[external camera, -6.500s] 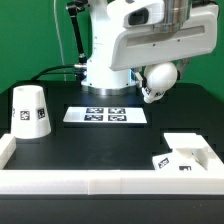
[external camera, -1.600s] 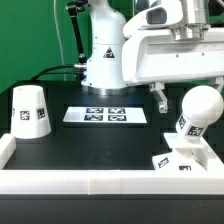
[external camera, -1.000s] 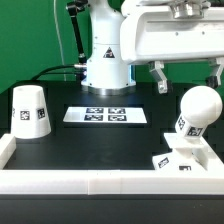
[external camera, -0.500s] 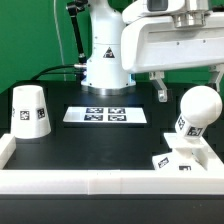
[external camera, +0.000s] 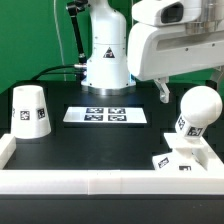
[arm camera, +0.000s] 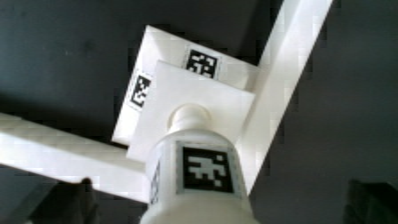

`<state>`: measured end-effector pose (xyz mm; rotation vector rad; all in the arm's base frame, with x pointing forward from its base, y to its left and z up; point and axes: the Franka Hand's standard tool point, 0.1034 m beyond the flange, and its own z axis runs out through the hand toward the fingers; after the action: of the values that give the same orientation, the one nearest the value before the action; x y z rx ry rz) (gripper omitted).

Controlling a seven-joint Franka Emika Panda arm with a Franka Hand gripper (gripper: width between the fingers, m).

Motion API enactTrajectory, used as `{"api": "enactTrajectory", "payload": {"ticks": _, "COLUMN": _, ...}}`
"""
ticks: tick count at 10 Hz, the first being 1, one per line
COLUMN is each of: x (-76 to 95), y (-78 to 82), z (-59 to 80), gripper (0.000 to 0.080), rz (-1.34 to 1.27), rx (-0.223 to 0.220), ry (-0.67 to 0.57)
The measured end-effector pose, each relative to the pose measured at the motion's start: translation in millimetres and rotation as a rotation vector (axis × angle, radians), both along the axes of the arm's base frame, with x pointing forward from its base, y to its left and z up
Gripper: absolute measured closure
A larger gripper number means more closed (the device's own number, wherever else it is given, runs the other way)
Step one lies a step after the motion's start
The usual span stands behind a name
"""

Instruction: Assemble lamp

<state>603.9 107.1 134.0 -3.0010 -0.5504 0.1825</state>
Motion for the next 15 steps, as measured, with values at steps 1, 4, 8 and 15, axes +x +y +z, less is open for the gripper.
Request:
{"api": "enactTrajectory", "payload": {"ticks": 1, "x": 1.7, "y": -0.1, "z": -0.1, "gripper": 0.0101, "rz": -0.001, "rx": 0.0, "ry": 0.0}}
{"api": "enactTrajectory", "payload": {"ticks": 4, "x": 26.3, "y": 4.8, "z": 5.8, "gripper": 0.0101, "rz": -0.049, "rx": 0.0, "ry": -0.014}}
{"api": "enactTrajectory", "payload": {"ticks": 8, "x": 39.2, "y": 9.2, "z": -1.0, "gripper": 0.0101, "rz": -0.057, "rx": 0.003, "ry": -0.019}}
{"api": "enactTrajectory", "payload": {"ticks": 15, "x": 37.4, "y": -12.0, "z": 3.8, "gripper": 0.0243, "rz": 0.02, "rx": 0.013, "ry": -0.043}}
